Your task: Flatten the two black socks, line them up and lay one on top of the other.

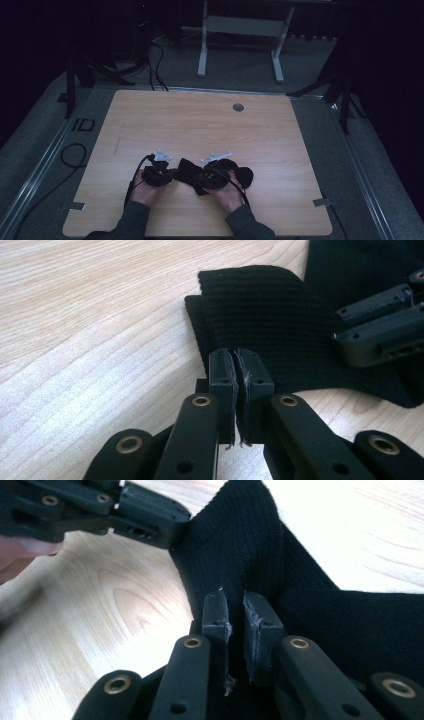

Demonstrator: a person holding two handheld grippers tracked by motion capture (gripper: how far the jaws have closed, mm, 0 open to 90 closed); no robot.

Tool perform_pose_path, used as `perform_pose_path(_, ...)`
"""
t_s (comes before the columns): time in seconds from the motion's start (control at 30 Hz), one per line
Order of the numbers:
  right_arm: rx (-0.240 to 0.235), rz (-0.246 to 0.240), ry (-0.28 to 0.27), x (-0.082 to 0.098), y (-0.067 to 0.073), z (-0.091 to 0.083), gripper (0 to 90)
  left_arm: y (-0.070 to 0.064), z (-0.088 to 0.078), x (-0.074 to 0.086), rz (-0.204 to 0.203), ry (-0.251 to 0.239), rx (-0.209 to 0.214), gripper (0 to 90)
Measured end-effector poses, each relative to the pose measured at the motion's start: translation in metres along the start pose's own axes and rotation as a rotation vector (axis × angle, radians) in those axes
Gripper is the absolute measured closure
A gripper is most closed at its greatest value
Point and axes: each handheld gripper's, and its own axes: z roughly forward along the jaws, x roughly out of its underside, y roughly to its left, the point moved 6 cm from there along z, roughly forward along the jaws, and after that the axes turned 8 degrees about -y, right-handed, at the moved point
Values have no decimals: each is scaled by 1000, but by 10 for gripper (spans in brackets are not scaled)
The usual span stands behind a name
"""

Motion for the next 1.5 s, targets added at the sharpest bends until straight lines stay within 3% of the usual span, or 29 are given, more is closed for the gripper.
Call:
perform_pose_path(0.13, 1, 7, 4, 0, -2, 1, 813, -1, -2, -1, 4, -9, 7, 855)
perform_pose_path(0.27, -4, 10, 18, 1, -2, 2, 813, 0, -5, -7, 12, -86, -1, 747)
perform_pose_path(0.37, -3, 10, 20, 1, -2, 2, 814, -1, -8, -11, 19, -138, -6, 744)
perform_pose_path(0.5, -1, 12, 22, 1, -2, 3, 814, -10, -8, -14, 81, -171, 25, 793)
perform_pose_path(0.63, 2, 14, 24, 2, -3, 4, 814, -19, 5, -12, 150, -129, 23, 825)
perform_pose_path(0.73, 5, 16, 27, 2, -3, 4, 816, -17, 19, -6, 199, -50, -38, 846)
perform_pose_path(0.87, 4, 16, 26, 2, -3, 5, 807, -14, 25, -4, 170, -34, -30, 881)
perform_pose_path(0.97, -15, 21, 18, 0, -2, 1, 732, -14, 26, -4, 158, -39, -29, 891)
perform_pose_path(1.13, -26, 34, -61, -14, -8, -19, 677, -14, 25, -3, 158, -38, -29, 892)
perform_pose_path(1.2, 3, 59, -123, -26, -23, -40, 664, -14, 25, -3, 154, -39, -29, 893)
perform_pose_path(1.3, 85, 63, -149, -32, -43, -55, 656, -13, 25, -3, 156, -39, -30, 893)
perform_pose_path(1.4, 180, 61, -138, -29, -68, -61, 644, -14, 26, -3, 155, -38, -30, 894)
perform_pose_path(1.5, 255, 70, -95, -20, -89, -55, 623, -14, 25, -3, 154, -38, -29, 895)
